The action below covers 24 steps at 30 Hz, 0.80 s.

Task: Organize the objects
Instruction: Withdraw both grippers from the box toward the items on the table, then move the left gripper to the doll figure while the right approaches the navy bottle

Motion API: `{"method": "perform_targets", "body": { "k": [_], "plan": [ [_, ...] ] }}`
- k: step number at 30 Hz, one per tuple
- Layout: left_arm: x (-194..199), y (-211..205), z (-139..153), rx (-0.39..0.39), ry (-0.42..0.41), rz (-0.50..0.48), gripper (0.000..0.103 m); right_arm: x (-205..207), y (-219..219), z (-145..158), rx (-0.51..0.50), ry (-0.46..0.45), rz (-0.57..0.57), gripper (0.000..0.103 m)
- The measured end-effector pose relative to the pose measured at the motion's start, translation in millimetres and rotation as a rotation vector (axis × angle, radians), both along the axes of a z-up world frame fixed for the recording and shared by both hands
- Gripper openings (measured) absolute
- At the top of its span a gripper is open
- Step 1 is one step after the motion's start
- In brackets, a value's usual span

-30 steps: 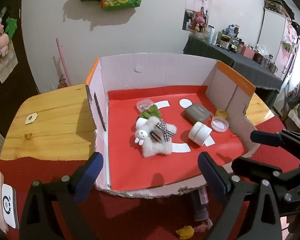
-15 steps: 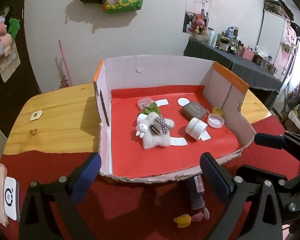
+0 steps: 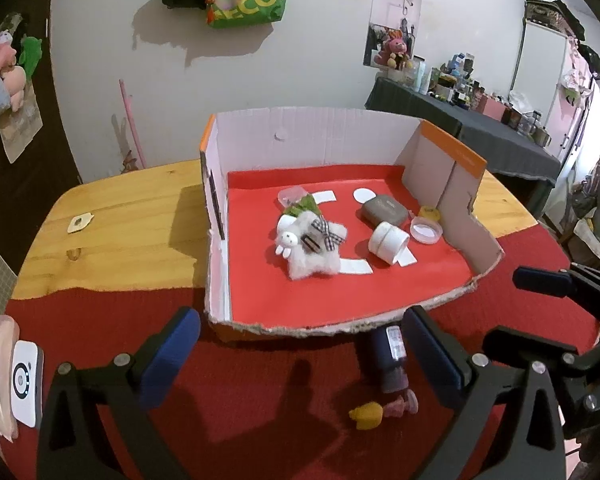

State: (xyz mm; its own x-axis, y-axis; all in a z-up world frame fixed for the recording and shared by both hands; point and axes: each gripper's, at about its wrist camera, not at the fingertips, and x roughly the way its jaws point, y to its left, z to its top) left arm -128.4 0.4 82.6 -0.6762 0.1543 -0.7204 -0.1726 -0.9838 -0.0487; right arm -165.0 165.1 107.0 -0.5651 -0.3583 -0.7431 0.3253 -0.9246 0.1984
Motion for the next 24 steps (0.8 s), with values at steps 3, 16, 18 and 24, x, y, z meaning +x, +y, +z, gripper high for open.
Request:
{"method": "perform_targets", "body": {
  "k": [3, 16, 18, 24],
  "plan": [
    [6, -1, -3, -0.004, -0.006, -0.007, 0.103, 4, 2, -4, -0.002, -0.009, -0.004, 0.092],
    [32, 16, -33, 0.004, -0.082, -0.052, 0.103, 9, 14, -18, -0.010, -0.041, -0.051, 0.092],
    [35, 21, -39, 0.005, -0.095, -0.063, 0.103, 9, 13, -21, -0.009, -0.048, -0.052, 0.092],
    [38, 37, -51, -0.016, -0.108, -0.074, 0.103, 9, 12, -25, -0.013, -0.056, -0.050, 0.092]
  ]
}}
